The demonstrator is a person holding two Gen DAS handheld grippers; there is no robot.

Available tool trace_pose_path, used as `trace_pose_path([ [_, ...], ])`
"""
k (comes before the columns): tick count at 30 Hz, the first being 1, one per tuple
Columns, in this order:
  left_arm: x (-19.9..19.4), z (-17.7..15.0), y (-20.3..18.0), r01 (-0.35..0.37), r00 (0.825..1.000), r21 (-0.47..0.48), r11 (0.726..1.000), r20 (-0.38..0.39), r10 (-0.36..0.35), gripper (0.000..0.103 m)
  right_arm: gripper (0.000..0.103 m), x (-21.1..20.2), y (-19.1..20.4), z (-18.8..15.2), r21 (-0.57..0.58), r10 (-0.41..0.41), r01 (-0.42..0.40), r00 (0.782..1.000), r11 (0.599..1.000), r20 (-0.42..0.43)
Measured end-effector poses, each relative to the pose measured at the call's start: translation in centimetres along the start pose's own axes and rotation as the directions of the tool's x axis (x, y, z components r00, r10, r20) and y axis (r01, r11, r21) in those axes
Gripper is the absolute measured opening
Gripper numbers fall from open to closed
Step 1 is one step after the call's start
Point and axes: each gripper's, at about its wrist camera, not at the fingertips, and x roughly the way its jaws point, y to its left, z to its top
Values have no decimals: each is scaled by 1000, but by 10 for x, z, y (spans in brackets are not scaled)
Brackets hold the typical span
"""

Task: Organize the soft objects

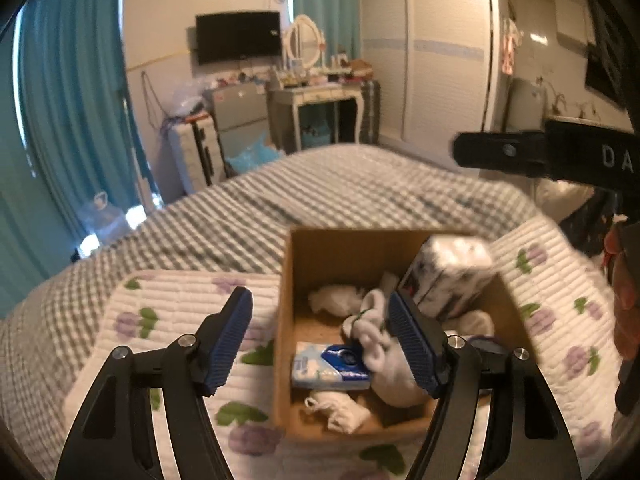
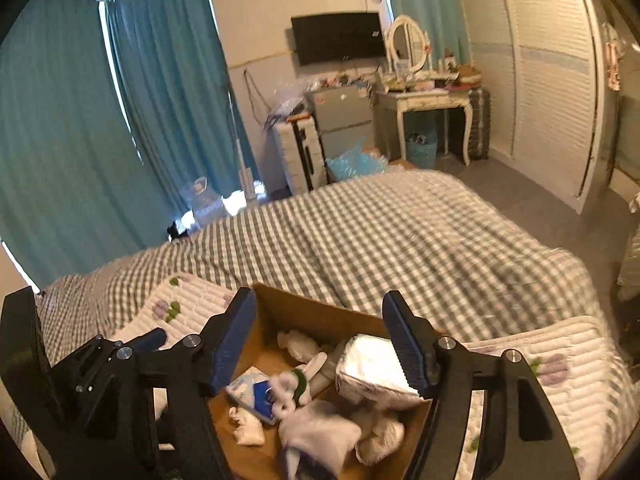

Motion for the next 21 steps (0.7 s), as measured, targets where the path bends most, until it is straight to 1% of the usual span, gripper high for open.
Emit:
trace_pose_path([
  [3,-52,16,-1,-14,997,1,1000,81,13,72,66,-52,6,10,-14,-23,23,999,1000,47],
  [4,-69,21,-2,-16,994,2,1000,108,16,72,66,-77,12,13,-28,-31,33,997,999,75],
  [7,-131,36,-9,-33,976,3,999,214,32,72,67,-134,23,19,-54,-48,57,988,997,145],
  [9,-174,40,-13,-40,956,-2,999,290,39,73,70,-182,33,21,-74,-63,80,976,994,207],
  [10,-194,42,-15,-45,945,-4,999,325,44,79,73,-198,35,20,-81,-67,88,972,993,226],
  [11,-215,41,-18,-55,928,-10,998,367,54,82,75,-223,40,16,-93,-82,110,962,990,261],
  [12,-231,39,-19,-61,913,-16,998,403,62,84,79,-237,41,13,-97,-89,121,955,988,282],
  [13,-247,37,-19,-66,896,-23,998,439,69,84,86,-254,44,7,-101,-93,130,946,986,310],
  [14,-263,34,-20,-71,880,-30,997,469,77,84,91,-274,48,-2,-102,-96,138,937,985,337],
  [15,-275,31,-20,-68,869,-31,997,489,75,85,100,-286,50,-8,-98,-102,145,931,984,350],
  [16,-284,28,-19,-62,863,-28,998,500,68,85,103,-293,50,-13,-93,-114,157,927,983,357],
  [17,-293,24,-19,-51,857,-19,998,513,54,85,103,-303,52,-22,-85,-137,180,919,980,370],
  [19,-304,16,-19,-42,846,-14,999,531,42,85,103,-316,55,-43,-77,-157,204,903,976,401],
  [21,-309,7,-17,-32,837,-39,999,545,48,85,103,-321,56,-59,-69,-165,211,894,975,416],
])
